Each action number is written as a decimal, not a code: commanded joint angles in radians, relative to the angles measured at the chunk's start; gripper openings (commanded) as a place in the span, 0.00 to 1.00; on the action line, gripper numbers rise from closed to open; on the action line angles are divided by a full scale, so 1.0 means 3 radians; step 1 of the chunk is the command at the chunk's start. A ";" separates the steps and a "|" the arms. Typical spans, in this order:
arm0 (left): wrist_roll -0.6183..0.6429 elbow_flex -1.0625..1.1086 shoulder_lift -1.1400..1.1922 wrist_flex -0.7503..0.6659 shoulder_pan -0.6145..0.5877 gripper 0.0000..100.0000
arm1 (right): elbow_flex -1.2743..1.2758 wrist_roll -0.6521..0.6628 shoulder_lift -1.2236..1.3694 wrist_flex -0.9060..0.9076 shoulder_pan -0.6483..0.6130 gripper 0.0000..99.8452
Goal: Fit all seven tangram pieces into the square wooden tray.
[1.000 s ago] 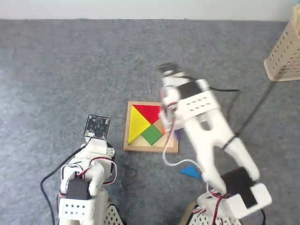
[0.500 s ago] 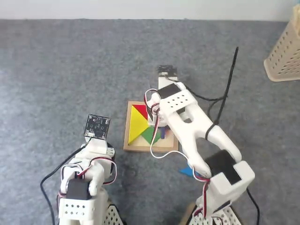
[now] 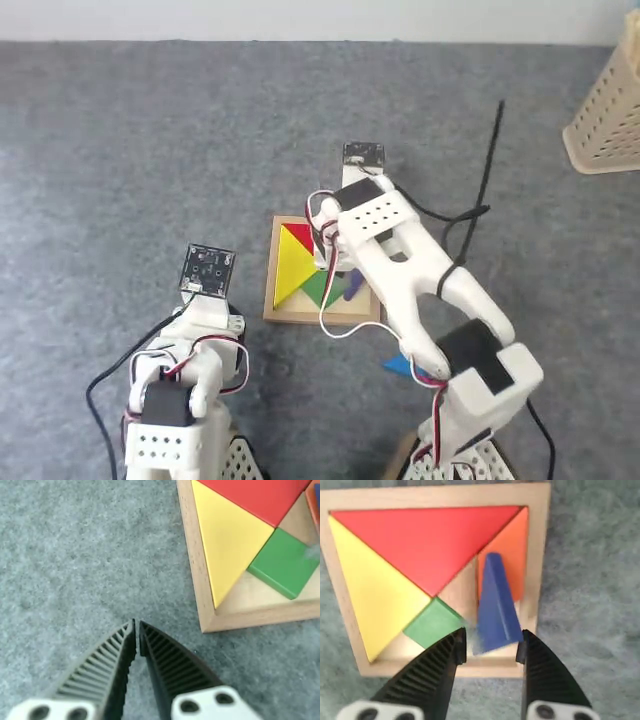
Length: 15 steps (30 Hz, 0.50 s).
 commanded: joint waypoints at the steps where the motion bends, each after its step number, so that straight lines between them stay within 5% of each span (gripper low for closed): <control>1: 0.0020 -0.0064 -0.0072 0.0020 -0.0015 0.01 | -0.0159 0.0261 -0.0335 0.0202 0.0059 0.17; 8: 0.0020 -0.0064 -0.0072 0.0020 -0.0015 0.01 | -0.0159 0.0726 -0.0412 0.0156 0.0253 0.15; 11: 0.0020 -0.0064 -0.0072 0.0020 -0.0015 0.01 | -0.0148 0.1463 -0.0412 -0.0182 0.0514 0.00; 15: 0.0020 -0.0064 -0.0072 0.0020 -0.0015 0.01 | 0.0102 0.1851 -0.0519 -0.0621 0.0913 0.01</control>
